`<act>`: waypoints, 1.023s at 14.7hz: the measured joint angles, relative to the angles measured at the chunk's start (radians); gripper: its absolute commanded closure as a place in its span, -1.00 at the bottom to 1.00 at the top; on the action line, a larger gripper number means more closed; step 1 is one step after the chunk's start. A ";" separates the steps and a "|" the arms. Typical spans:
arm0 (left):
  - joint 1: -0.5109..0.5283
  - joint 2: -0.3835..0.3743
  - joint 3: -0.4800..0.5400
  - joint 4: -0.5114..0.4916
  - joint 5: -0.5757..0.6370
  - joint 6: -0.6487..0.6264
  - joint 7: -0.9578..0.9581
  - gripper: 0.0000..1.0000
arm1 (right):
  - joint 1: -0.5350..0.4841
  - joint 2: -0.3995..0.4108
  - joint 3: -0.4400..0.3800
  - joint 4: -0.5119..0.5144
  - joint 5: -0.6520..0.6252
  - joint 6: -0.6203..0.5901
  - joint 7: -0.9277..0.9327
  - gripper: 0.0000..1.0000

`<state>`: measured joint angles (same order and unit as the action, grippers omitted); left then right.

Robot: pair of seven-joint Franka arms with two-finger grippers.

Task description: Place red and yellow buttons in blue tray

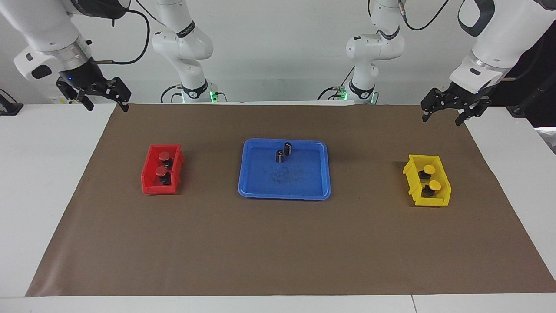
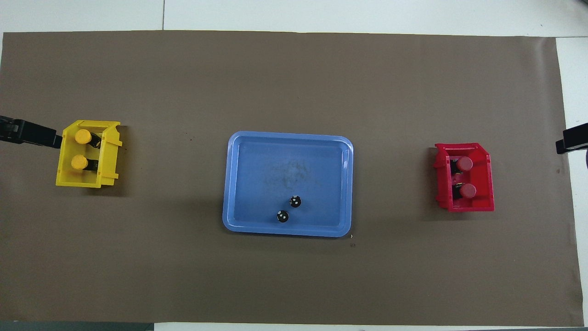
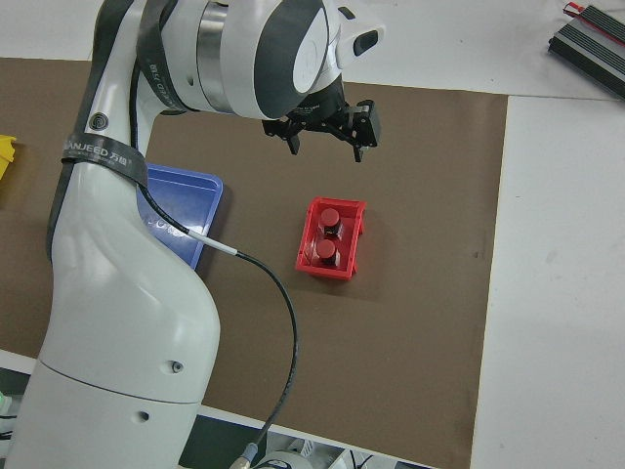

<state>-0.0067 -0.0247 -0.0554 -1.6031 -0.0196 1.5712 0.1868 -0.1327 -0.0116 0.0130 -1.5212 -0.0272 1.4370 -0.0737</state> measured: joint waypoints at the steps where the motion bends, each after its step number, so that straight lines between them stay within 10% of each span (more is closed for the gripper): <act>1: 0.000 0.000 0.000 0.000 0.000 0.000 0.000 -1.00 | 0.000 0.000 0.000 0.000 0.000 0.000 0.000 -1.00; 10: 0.000 0.000 0.000 0.000 0.000 0.000 0.000 -1.00 | -0.005 0.000 -0.002 -0.007 0.000 0.000 0.000 -1.00; 15: 0.000 0.000 0.000 0.000 0.000 0.000 0.000 -1.00 | -0.004 -0.001 0.003 -0.006 0.000 0.005 -0.017 -0.61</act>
<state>-0.0066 -0.0247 -0.0553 -1.6031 -0.0196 1.5712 0.1868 -0.1369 -0.0125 0.0161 -1.5275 -0.0272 1.4415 -0.0903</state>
